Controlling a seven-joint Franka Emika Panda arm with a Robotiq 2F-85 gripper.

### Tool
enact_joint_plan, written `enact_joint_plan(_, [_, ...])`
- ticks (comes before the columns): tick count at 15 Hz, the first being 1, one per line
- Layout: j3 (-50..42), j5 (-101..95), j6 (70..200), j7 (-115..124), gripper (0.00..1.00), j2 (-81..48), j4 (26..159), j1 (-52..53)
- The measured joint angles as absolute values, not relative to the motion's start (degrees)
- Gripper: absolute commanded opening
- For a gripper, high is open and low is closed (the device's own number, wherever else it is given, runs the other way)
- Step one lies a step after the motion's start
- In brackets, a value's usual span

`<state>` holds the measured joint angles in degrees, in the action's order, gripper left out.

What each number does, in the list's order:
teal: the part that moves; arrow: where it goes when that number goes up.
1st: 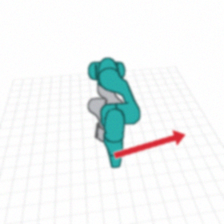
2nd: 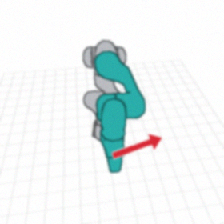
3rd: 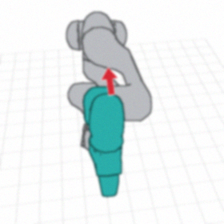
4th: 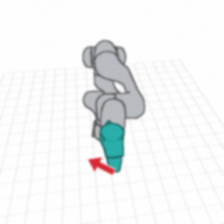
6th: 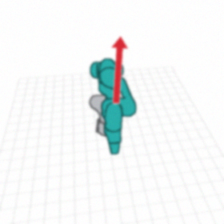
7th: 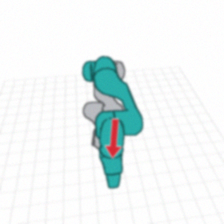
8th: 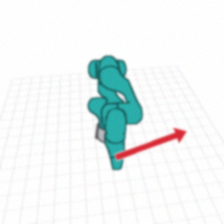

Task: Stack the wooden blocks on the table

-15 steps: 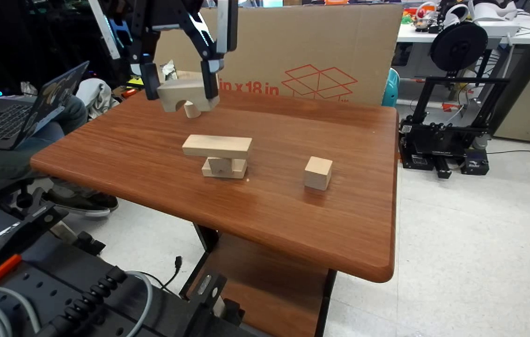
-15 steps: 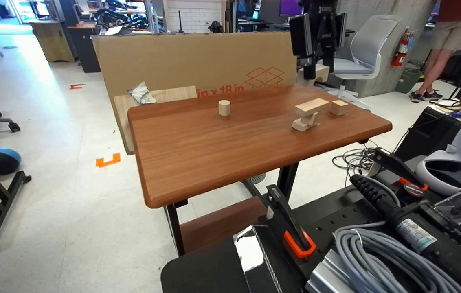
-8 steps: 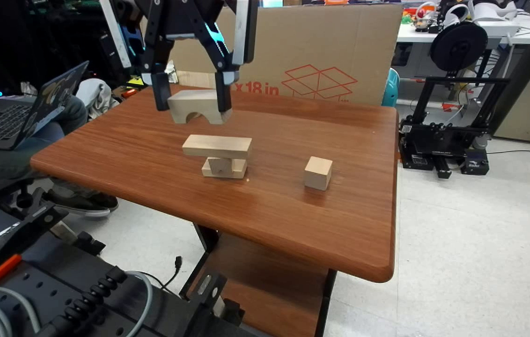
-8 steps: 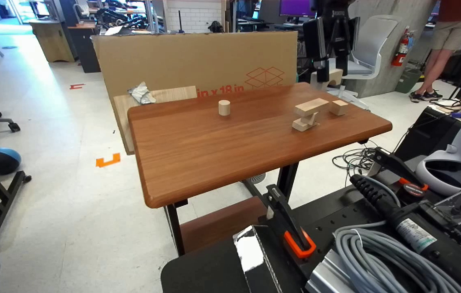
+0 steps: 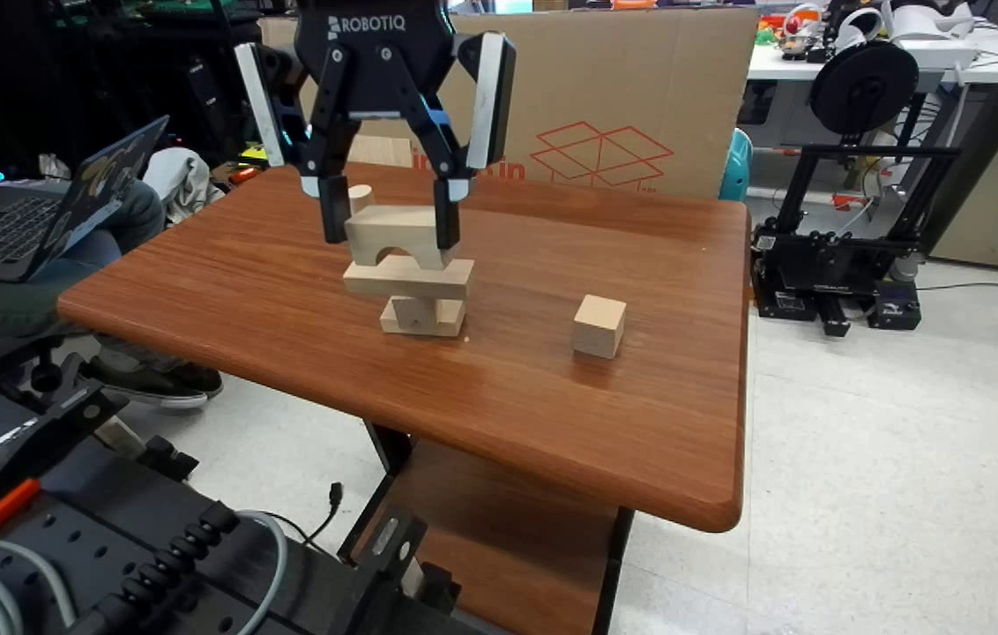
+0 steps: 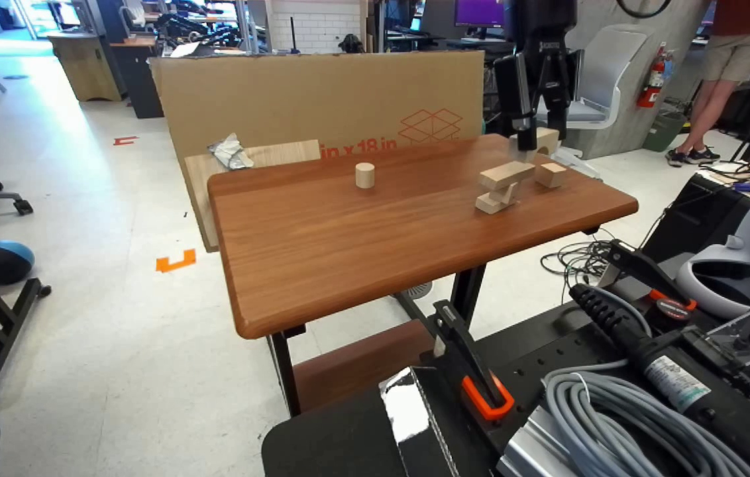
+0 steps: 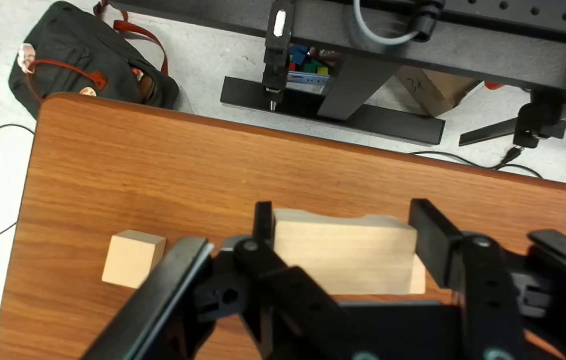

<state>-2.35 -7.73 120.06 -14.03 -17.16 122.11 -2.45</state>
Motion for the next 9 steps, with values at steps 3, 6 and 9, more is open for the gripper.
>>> enact_joint_plan(3, [-2.2,-7.7,120.1,-14.4,0.44,-17.9,121.5,-2.4])
enact_joint_plan(6, [-1.8,-7.7,120.1,-14.5,0.44,-18.3,121.1,-2.4])
enact_joint_plan(9, [-1.3,-7.7,120.1,-14.5,0.44,-18.8,120.7,-2.2])
